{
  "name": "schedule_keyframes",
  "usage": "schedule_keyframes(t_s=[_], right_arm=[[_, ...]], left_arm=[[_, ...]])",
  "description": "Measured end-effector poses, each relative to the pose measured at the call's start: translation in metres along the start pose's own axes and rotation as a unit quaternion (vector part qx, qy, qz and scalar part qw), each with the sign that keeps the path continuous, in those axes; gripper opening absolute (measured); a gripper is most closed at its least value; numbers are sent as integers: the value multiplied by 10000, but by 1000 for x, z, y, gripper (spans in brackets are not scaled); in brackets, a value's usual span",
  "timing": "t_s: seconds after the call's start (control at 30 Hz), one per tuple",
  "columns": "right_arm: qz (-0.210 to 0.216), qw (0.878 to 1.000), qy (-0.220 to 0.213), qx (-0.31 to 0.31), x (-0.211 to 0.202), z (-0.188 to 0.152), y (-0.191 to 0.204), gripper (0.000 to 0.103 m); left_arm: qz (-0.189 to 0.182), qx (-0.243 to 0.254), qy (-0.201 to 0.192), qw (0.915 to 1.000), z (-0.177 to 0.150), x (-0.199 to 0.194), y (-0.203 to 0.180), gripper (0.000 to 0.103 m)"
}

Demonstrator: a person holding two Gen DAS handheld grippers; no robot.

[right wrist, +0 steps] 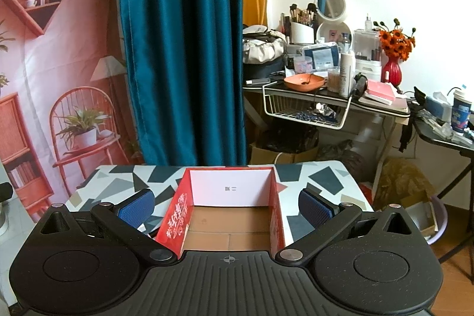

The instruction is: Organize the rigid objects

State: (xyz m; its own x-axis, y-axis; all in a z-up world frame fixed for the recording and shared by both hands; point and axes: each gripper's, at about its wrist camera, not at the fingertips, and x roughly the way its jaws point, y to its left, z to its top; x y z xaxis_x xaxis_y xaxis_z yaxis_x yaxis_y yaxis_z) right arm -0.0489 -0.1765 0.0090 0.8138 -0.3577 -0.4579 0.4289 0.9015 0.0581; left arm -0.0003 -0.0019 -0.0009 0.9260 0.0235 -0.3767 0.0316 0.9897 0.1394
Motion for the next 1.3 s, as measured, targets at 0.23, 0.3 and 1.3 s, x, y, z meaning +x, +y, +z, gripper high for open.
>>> schedule_keyframes(t_s=[0.23, 0.3, 1.3], right_arm=[[-53, 10000, 7, -12, -1, 0, 3, 103], [-50, 10000, 9, -11, -1, 0, 3, 103], [-54, 10000, 7, -18, -1, -1, 2, 103]], left_arm=[[-2, 3, 0, 10000, 0, 0, 0, 103], [-7, -2, 8, 10000, 0, 0, 0, 103], [11, -68, 29, 10000, -1, 2, 1, 103]])
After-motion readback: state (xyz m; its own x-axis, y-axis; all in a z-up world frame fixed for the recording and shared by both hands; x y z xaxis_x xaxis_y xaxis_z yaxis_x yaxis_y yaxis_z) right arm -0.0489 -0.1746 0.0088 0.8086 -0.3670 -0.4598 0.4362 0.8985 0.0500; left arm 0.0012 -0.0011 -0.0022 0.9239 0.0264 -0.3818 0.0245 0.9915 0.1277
